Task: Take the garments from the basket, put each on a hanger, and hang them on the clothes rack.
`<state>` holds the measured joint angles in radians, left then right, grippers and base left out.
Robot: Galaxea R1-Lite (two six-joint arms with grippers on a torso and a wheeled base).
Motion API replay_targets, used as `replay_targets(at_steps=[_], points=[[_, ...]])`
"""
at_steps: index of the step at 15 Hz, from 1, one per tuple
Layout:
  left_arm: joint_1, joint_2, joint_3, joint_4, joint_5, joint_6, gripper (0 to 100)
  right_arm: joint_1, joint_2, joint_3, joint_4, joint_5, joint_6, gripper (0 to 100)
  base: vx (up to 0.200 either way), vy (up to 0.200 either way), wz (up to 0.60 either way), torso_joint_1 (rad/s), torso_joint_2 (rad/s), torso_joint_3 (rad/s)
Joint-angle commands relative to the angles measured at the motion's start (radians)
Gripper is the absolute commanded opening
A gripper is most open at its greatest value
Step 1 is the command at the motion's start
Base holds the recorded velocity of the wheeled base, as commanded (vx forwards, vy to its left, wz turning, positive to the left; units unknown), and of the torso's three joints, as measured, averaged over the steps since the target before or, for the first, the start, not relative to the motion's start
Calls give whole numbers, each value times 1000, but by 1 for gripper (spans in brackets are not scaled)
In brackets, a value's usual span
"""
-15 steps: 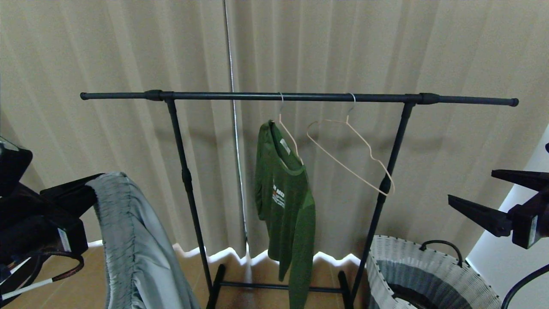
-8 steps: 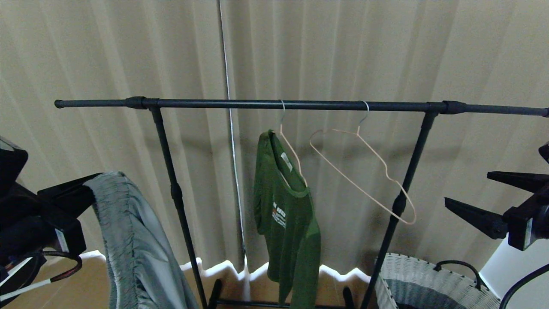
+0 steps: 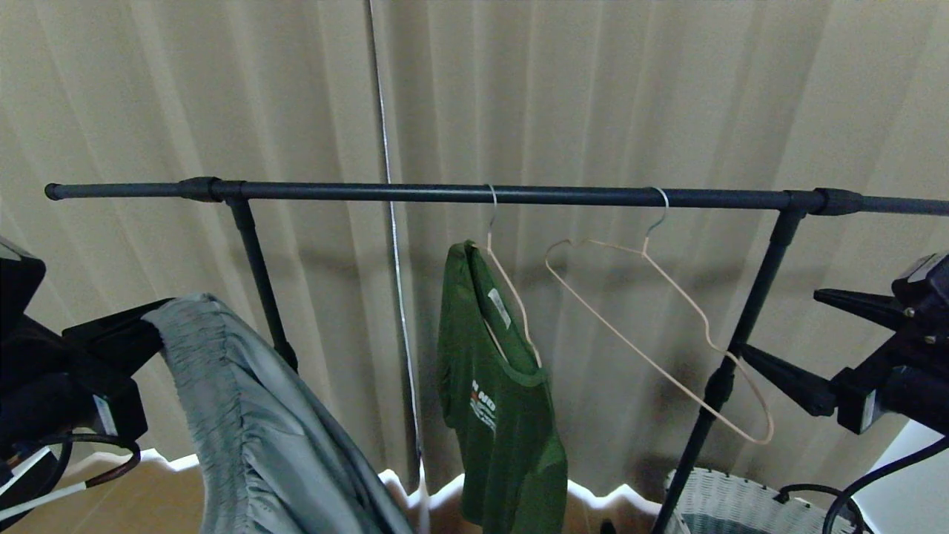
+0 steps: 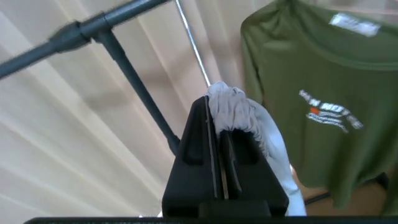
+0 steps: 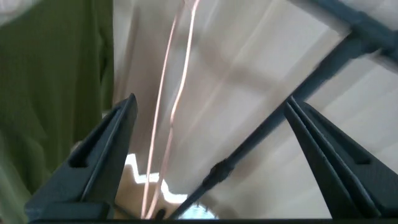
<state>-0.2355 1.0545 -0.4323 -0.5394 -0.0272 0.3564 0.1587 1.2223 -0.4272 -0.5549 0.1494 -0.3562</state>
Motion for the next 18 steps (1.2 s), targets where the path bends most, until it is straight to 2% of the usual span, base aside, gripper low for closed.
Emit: replay_targets(at_steps=[1,4,5,6,8,9,13,16,18], points=[[25,-8,32,-2,0,1,0,-1,48,-85,130,-1,0,100,0,0,0,0,0,0],[48,-30,63,-1,-2,-14,0,4,66,-291,472,4,3,100,0,0,0,0,0,0],[48,-31,76,-1,-2,-20,0,5,120,-383,575,4,11,100,0,0,0,0,0,0],[48,-28,95,-1,-7,-30,0,5,169,-413,579,4,19,100,0,0,0,0,0,0],[48,-31,129,-19,-37,-122,0,5,215,-450,581,-1,39,100,0,0,0,0,0,0],[58,-24,119,-30,-56,-135,0,5,224,-462,586,-1,40,100,0,0,0,0,0,0],[91,-30,118,-31,-86,-128,0,28,309,-508,581,-1,62,100,0,0,0,0,0,0],[120,-36,119,-31,-88,-126,0,54,382,-535,579,-1,161,100,0,0,0,0,0,0],[119,-37,122,-31,-88,-125,0,59,424,-547,578,-2,181,100,0,0,0,0,0,0]])
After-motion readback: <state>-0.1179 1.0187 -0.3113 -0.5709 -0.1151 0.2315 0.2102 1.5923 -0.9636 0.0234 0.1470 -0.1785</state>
